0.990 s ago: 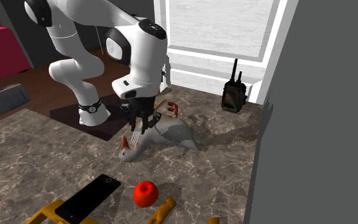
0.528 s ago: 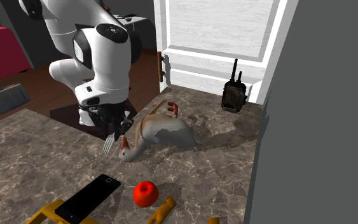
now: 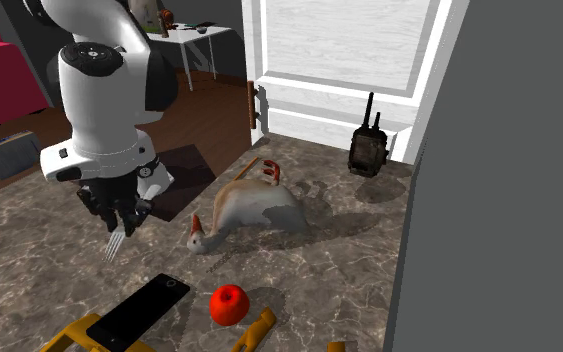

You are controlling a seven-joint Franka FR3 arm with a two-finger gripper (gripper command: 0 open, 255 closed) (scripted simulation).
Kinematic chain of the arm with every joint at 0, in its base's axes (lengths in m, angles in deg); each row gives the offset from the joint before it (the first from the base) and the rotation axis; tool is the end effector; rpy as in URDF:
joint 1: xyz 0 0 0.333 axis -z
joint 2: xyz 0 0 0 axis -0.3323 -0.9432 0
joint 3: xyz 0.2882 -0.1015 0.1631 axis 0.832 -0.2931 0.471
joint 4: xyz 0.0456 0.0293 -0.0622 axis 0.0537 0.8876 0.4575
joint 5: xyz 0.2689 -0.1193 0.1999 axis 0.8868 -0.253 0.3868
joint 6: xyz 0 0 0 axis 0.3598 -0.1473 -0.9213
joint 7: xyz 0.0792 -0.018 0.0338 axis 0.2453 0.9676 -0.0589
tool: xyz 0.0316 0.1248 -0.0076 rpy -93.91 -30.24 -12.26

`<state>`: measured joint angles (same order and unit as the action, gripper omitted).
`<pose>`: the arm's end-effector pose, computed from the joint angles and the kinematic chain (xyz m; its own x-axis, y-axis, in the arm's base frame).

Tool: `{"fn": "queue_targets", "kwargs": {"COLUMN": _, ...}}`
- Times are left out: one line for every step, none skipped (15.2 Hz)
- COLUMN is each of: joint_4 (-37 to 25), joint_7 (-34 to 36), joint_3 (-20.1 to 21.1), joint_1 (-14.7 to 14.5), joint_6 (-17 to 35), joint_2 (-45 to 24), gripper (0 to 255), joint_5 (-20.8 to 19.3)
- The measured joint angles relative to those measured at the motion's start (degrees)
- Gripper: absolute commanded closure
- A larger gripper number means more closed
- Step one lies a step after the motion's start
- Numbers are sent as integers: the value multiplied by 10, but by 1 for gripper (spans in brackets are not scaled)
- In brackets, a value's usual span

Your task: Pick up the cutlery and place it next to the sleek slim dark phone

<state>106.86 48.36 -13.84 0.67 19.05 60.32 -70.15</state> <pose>0.5081 -0.0462 0.4698 0.7774 -0.6290 0.0071 -0.6119 -0.7536 0.2401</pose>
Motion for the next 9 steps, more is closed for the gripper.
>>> {"fn": "queue_targets", "kwargs": {"joint_4": 5, "joint_7": -13, "joint_3": -7, "joint_1": 7, "joint_6": 5, "joint_2": 3, "gripper": 255, "joint_5": -2}}
{"fn": "queue_targets", "kwargs": {"joint_4": 6, "joint_7": -25, "joint_3": -13, "joint_1": 14, "joint_6": 8, "joint_2": 3, "gripper": 255, "joint_5": -3}}
{"fn": "queue_targets", "kwargs": {"joint_4": 11, "joint_7": -39, "joint_3": -20, "joint_1": 21, "joint_6": 11, "joint_2": 8, "gripper": 255, "joint_5": -3}}
{"fn": "queue_targets", "kwargs": {"joint_4": 11, "joint_7": -52, "joint_3": -28, "joint_1": 29, "joint_6": 17, "joint_2": 6, "gripper": 255, "joint_5": -6}}
{"fn": "queue_targets", "kwargs": {"joint_4": 15, "joint_7": -61, "joint_3": -33, "joint_1": 34, "joint_6": 24, "joint_2": 5, "gripper": 255, "joint_5": -8}}
{"fn": "queue_targets", "kwargs": {"joint_4": 22, "joint_7": -64, "joint_3": -36, "joint_1": 37, "joint_6": 32, "joint_2": 3, "gripper": 255, "joint_5": -10}}
{"fn": "queue_targets", "kwargs": {"joint_4": 28, "joint_7": -66, "joint_3": -38, "joint_1": 39, "joint_6": 39, "joint_2": 4, "gripper": 255, "joint_5": -11}}
{"fn": "queue_targets", "kwargs": {"joint_4": 31, "joint_7": -65, "joint_3": -38, "joint_1": 39, "joint_6": 44, "joint_2": 2, "gripper": 255, "joint_5": -12}}
{"fn": "queue_targets", "kwargs": {"joint_4": 36, "joint_7": -64, "joint_3": -38, "joint_1": 39, "joint_6": 51, "joint_2": 0, "gripper": 255, "joint_5": -13}}
